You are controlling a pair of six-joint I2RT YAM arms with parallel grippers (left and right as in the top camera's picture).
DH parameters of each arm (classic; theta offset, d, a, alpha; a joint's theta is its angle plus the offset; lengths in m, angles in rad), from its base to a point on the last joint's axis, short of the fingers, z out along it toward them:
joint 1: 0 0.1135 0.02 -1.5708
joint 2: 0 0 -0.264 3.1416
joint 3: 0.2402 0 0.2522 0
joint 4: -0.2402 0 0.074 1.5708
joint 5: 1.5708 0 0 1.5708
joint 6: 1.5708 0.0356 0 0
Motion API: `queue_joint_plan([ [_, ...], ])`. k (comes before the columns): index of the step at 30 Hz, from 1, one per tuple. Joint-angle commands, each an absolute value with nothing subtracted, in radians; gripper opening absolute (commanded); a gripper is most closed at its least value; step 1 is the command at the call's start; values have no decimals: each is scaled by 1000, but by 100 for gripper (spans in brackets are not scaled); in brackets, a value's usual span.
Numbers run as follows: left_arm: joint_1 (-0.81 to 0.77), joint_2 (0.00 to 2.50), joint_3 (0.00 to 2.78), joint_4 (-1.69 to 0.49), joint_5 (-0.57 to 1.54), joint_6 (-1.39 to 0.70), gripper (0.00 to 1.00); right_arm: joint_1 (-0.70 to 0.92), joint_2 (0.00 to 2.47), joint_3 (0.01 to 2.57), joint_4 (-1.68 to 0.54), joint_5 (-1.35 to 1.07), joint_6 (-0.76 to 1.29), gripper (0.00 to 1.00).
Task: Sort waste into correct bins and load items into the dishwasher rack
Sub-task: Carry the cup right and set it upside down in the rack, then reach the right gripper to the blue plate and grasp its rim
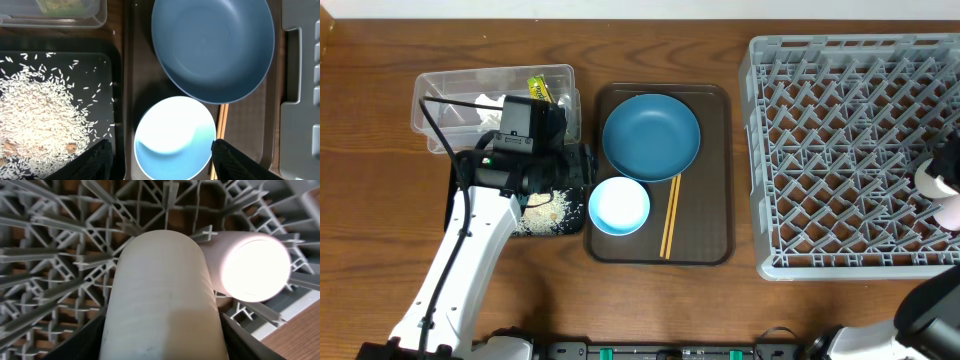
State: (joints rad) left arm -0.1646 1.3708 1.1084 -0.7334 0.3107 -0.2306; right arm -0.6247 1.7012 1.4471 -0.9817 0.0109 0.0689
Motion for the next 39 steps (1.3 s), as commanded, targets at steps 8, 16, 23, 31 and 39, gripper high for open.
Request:
queue_joint_plan([
  [8, -162, 1365, 1112, -737, 302, -214, 66, -630, 1807, 1468, -980, 17, 86, 56],
  [16, -162, 1365, 1112, -737, 302, -214, 67, -630, 1787, 1473, -952, -131, 86, 79],
  [23, -162, 1365, 1111, -755, 291, -213, 73, -607, 1679, 1500, -943, -220, 86, 77],
  [31, -162, 1365, 1111, -839, 135, -214, 75, -402, 1526, 1501, -835, -427, 85, 75],
  [39, -162, 1365, 1111, -875, 118, -214, 75, -11, 1578, 1498, -739, -319, 85, 75],
])
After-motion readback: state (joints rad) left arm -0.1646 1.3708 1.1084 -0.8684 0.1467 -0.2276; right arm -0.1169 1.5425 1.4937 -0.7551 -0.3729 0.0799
